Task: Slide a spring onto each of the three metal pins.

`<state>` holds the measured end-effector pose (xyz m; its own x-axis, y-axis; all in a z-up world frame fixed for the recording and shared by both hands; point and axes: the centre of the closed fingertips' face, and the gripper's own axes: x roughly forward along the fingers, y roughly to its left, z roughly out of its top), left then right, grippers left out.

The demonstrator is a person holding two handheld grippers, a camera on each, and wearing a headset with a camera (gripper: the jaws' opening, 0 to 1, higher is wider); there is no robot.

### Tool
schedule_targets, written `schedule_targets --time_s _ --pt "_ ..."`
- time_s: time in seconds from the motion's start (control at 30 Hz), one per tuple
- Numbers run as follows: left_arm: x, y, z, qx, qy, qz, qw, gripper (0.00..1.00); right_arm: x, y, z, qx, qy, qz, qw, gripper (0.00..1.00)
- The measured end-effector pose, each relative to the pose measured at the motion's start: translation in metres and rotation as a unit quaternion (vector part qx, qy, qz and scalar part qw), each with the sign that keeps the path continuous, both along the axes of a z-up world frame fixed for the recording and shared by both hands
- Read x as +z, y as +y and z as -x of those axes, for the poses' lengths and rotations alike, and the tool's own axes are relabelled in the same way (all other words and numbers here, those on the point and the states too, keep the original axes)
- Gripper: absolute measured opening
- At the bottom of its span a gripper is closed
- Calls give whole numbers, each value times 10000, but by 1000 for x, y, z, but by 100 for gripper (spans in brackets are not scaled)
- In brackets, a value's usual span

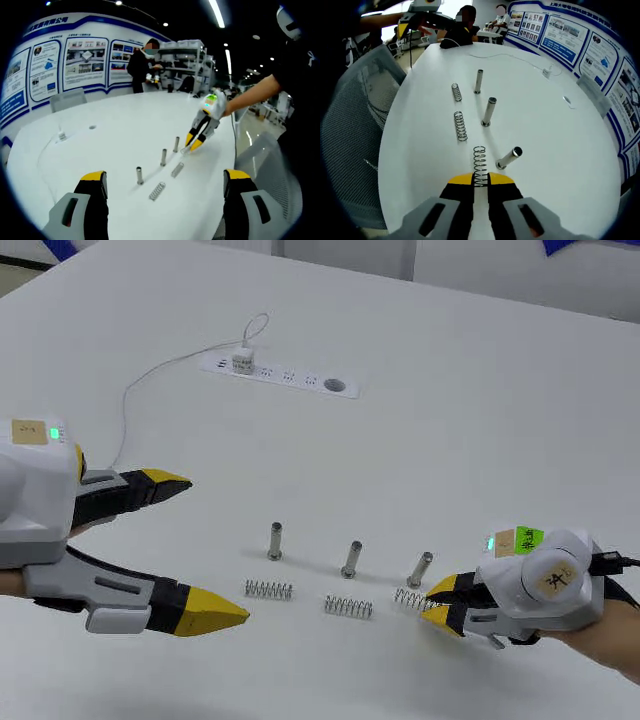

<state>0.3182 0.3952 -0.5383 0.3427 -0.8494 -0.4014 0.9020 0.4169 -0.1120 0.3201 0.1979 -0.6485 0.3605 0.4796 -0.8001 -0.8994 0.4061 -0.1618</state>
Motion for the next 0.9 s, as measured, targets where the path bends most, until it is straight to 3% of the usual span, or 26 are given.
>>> schedule_targets --time_s 0.33,0.43,0.7,0.9 --pt "-1 -18 13 -316 -44 33 9995 96 41 5 11 101 -220 -141 9996 10" --pt "2 -24 19 -486 17 151 9987 88 52 15 17 220 -254 -214 9992 10" --pt "9 -37 20 -608 -87 211 9979 86 76 39 24 415 -385 -434 9975 10" --pt "11 -46 27 -823 -141 204 9963 78 89 54 27 536 -426 -566 9960 10"
